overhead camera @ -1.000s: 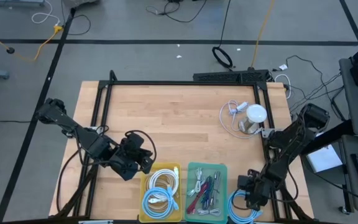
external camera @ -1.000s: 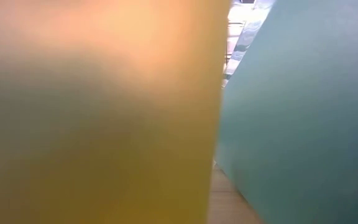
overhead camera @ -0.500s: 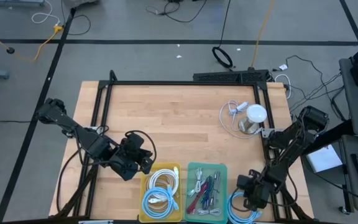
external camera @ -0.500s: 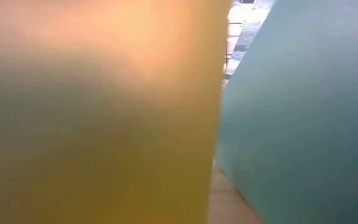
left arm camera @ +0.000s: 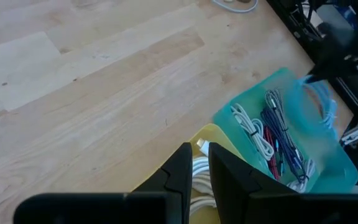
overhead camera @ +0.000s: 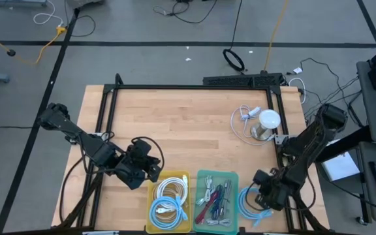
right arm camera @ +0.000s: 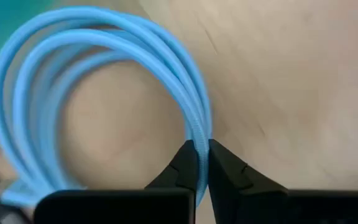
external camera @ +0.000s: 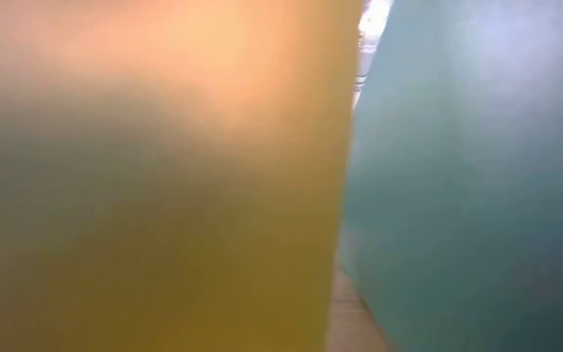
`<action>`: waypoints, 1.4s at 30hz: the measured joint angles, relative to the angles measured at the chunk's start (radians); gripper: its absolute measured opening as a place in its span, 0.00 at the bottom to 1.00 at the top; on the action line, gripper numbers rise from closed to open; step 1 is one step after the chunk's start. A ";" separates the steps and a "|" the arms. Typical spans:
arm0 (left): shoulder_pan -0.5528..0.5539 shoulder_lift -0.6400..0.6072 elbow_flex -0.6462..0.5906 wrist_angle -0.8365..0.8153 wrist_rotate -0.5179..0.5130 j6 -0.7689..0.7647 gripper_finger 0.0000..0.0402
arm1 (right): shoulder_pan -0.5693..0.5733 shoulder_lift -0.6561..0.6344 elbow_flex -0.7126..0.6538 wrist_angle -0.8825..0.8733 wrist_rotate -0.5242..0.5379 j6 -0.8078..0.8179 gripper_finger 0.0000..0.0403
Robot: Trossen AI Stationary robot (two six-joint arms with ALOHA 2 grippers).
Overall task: Pick & Place USB Port
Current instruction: Put the large blue charger into the yellow bin
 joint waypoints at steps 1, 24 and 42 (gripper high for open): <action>0.001 0.000 -0.003 0.000 0.000 -0.001 0.14 | 0.000 -0.023 0.031 -0.060 -0.002 0.012 0.02; 0.003 -0.014 -0.577 0.968 -0.179 -0.267 0.02 | -0.132 -0.182 0.673 -0.724 0.416 -0.127 0.02; 0.272 0.164 -0.602 2.127 0.524 -0.179 0.48 | -0.492 -0.171 0.675 -0.138 0.526 -0.847 0.02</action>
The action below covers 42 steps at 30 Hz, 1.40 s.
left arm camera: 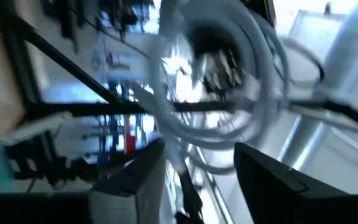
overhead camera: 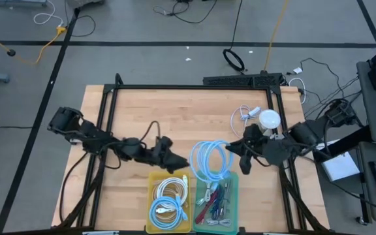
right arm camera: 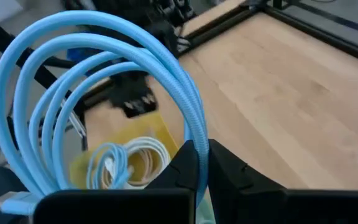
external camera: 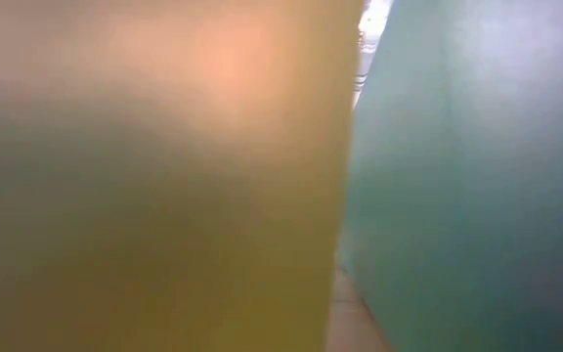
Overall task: Pick & Place USB Port
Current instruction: Put the large blue charger into the yellow bin
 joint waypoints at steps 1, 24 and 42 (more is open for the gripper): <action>0.005 -0.001 0.046 -0.048 0.032 0.005 0.50 | -0.012 0.000 0.000 -0.005 -0.011 -0.013 0.02; 0.150 -0.001 0.327 -0.568 0.414 0.001 0.61 | -0.133 0.146 0.000 -0.043 -0.350 -0.015 0.02; 0.161 -0.001 0.329 -0.689 0.581 -0.006 0.61 | -0.157 0.142 0.000 -0.050 -0.400 -0.011 0.02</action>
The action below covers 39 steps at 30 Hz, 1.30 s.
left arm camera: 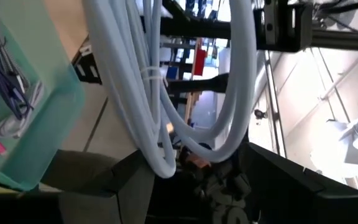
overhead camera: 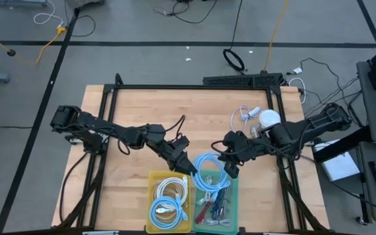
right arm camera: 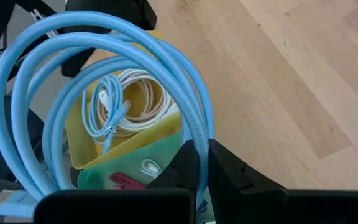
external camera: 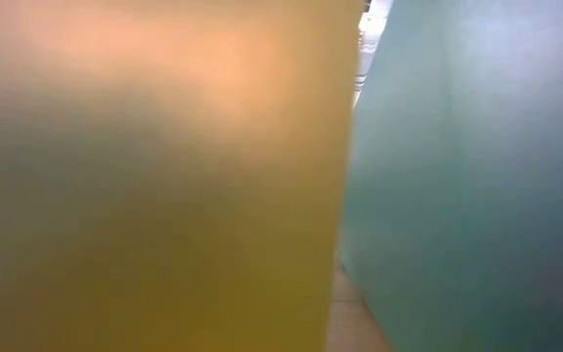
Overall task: Pick & Place USB Port
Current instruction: Put the large blue charger into the yellow bin
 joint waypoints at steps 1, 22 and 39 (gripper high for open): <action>0.000 0.000 0.000 -0.001 0.010 0.000 0.61 | 0.000 0.000 0.000 -0.002 -0.001 0.000 0.02; 0.000 0.000 0.000 -0.105 -0.013 0.086 0.61 | -0.007 0.000 0.000 0.004 -0.027 -0.011 0.02; 0.011 0.000 0.000 -0.100 -0.155 0.143 0.61 | -0.028 0.000 -0.001 0.024 -0.021 -0.022 0.02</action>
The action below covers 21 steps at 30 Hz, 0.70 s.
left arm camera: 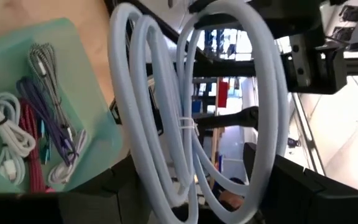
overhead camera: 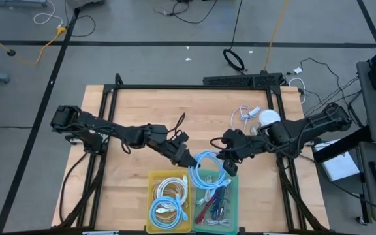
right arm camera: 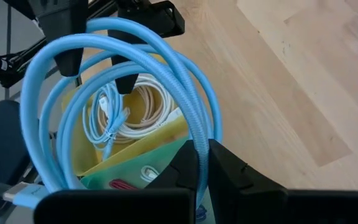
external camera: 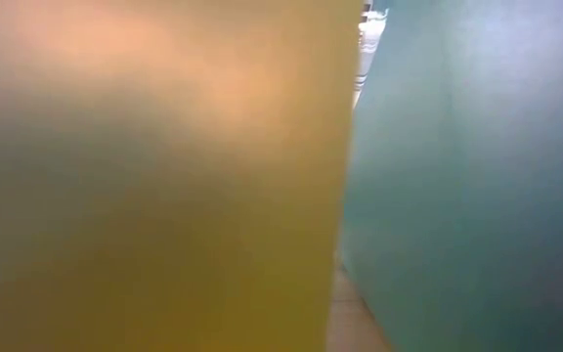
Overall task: Pick & Place USB Port
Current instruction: Put the large blue charger into the yellow bin
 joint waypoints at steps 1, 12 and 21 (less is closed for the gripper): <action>0.001 0.000 0.000 0.009 -0.003 0.000 0.61 | 0.000 0.000 0.000 0.000 0.001 -0.001 0.02; -0.015 0.000 0.000 0.197 -0.093 0.017 0.61 | 0.000 -0.002 0.002 0.018 0.027 -0.003 0.02; -0.046 0.000 0.000 0.231 -0.145 0.044 0.61 | 0.000 -0.002 0.002 0.045 0.050 -0.017 0.02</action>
